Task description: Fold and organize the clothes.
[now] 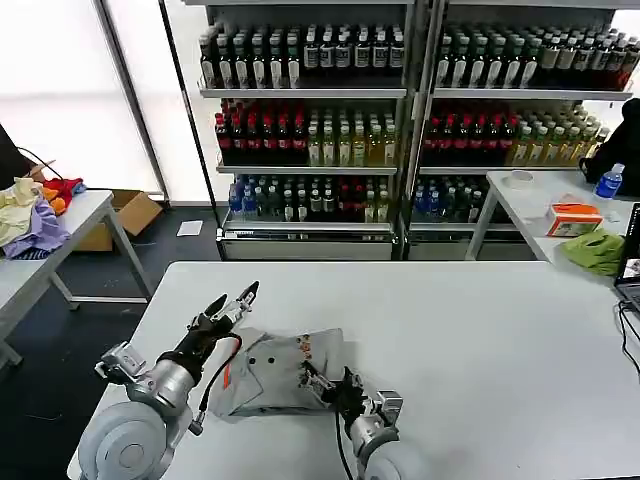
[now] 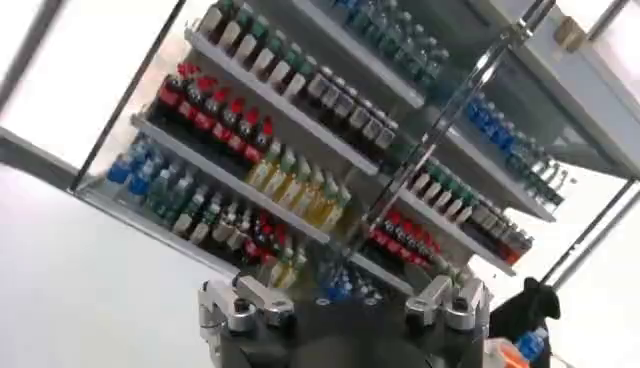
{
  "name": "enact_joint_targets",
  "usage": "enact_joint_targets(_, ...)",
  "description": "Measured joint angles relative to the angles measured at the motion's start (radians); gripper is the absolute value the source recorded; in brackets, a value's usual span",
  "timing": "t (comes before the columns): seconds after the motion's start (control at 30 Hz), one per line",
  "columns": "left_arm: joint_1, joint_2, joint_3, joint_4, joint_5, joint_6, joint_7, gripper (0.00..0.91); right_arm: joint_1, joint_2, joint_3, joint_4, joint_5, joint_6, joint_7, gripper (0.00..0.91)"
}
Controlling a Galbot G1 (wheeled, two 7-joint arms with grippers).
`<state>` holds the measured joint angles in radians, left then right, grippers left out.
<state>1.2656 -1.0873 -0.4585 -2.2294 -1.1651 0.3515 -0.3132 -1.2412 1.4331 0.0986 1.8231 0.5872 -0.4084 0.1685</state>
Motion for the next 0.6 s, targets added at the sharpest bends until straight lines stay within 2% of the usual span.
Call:
enact_joint_targets(0.33, 0.026, 0.011, -0.043, 0.001, 0.02, -0.006, 0.017, 0.907, -0.009, -0.042, 0.021, 0.026, 0.023, -0.033, -0.004, 0.0)
enact_joint_targets(0.6, 0.053, 0.027, -0.08, 0.028, 0.042, -0.014, 0.047, 0.907, -0.042, -0.126, 0.118, 0.093, 0.043, -0.096, -0.027, 0.0)
